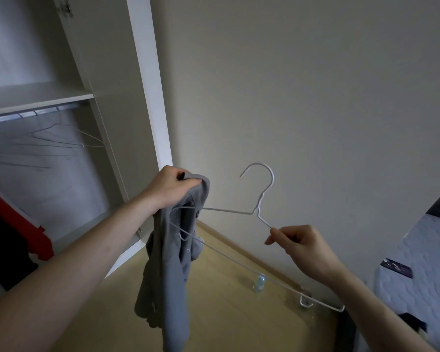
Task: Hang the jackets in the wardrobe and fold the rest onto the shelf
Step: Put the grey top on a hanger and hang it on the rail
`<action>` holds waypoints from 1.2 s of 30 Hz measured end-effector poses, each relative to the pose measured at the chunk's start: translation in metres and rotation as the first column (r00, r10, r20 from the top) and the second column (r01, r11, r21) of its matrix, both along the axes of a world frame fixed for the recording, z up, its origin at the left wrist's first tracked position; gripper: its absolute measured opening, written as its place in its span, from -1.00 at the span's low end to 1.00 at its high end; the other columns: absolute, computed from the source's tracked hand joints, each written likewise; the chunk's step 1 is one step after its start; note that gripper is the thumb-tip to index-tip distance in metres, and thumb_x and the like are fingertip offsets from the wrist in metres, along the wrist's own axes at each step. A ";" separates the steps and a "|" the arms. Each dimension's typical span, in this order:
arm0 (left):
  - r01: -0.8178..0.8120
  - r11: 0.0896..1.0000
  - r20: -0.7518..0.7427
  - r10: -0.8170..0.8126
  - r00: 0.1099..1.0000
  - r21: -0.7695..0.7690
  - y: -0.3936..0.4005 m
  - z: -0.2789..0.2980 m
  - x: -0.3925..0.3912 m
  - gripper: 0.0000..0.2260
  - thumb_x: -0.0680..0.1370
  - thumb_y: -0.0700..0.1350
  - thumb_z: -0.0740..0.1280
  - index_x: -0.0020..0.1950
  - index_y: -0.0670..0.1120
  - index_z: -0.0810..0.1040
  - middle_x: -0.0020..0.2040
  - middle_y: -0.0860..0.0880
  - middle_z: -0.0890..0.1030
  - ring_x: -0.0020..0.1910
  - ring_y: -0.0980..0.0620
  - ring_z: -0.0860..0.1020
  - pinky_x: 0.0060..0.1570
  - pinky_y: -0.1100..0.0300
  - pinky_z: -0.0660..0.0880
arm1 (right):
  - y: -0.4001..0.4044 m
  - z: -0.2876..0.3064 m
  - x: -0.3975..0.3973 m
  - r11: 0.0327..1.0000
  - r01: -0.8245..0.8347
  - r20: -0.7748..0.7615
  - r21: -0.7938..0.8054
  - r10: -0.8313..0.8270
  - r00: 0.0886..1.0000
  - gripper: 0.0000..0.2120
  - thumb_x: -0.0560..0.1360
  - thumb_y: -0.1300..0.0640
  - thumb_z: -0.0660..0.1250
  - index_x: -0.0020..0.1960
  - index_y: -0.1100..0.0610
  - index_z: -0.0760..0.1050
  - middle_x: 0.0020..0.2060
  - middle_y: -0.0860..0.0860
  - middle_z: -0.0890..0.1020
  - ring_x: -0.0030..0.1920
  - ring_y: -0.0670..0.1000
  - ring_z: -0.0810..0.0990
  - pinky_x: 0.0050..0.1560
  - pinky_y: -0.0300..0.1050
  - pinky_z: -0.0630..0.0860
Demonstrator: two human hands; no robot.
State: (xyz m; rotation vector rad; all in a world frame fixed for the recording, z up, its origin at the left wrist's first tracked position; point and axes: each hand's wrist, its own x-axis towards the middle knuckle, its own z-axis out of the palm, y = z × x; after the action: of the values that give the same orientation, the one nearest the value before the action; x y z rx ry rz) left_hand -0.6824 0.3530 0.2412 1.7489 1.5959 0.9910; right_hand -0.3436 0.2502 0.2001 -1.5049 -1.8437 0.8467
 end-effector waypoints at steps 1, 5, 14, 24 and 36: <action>0.011 1.000 -0.015 -0.011 1.000 0.024 -0.003 0.004 0.001 -0.59 0.52 0.09 0.44 -0.23 -0.26 0.52 -0.35 -0.04 0.44 -0.32 0.06 0.40 -0.21 0.12 0.34 | 0.001 -0.001 -0.004 1.000 0.001 -0.007 0.012 0.000 1.000 -0.67 0.64 -0.23 0.25 -0.12 -0.16 0.72 -0.49 -0.06 0.17 -0.45 -0.03 0.17 -0.36 -0.17 0.20; -0.016 0.994 -0.009 0.017 1.000 0.111 -0.007 0.020 -0.007 -0.56 0.51 0.11 0.46 -0.24 -0.28 0.52 -0.38 -0.02 0.36 -0.35 0.06 0.33 -0.24 0.13 0.28 | 0.003 -0.003 -0.007 0.998 0.029 -0.024 0.047 -0.028 0.999 -0.69 0.64 -0.19 0.28 -0.15 -0.16 0.72 -0.49 -0.05 0.17 -0.48 -0.04 0.14 -0.46 -0.26 0.13; -0.070 0.994 0.143 0.058 0.988 0.082 -0.006 0.027 -0.023 -0.53 0.41 0.19 0.50 -0.04 -0.23 0.68 -0.18 -0.04 0.70 -0.23 -0.02 0.62 -0.10 0.08 0.48 | -0.004 -0.006 0.027 0.995 0.086 -0.033 0.042 -0.084 0.996 -0.61 0.54 -0.37 0.22 -0.10 -0.20 0.74 -0.45 0.05 0.22 -0.40 0.06 0.24 -0.24 -0.06 0.28; 0.322 0.926 0.132 -0.351 0.927 0.197 -0.056 0.059 0.058 -0.63 0.55 0.16 0.41 -0.06 -0.17 0.70 -0.17 -0.20 0.69 -0.20 -0.03 0.64 -0.12 -0.03 0.55 | -0.006 -0.033 -0.026 0.994 0.090 -0.212 0.062 -0.075 0.974 -0.60 0.63 -0.19 0.32 -0.25 0.01 0.67 -0.50 -0.04 0.25 -0.45 -0.05 0.20 -0.41 -0.19 0.18; 0.619 0.725 -0.331 -0.688 0.646 -0.301 -0.111 0.075 0.039 -0.71 0.55 0.12 0.47 0.25 0.15 0.59 0.14 0.17 0.66 0.12 0.17 0.64 0.10 0.13 0.63 | -0.010 -0.014 -0.031 0.932 0.259 -0.588 0.255 -0.063 0.806 -0.51 0.56 -0.20 0.36 -0.39 0.12 0.52 -0.51 -0.09 0.32 -0.45 -0.10 0.23 -0.43 -0.28 0.21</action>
State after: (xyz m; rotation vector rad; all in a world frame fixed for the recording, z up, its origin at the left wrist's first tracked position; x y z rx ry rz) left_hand -0.6431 0.2417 0.3162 2.2741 1.0364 0.1139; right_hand -0.3749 0.2405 0.1866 -1.0296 -1.3008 0.7590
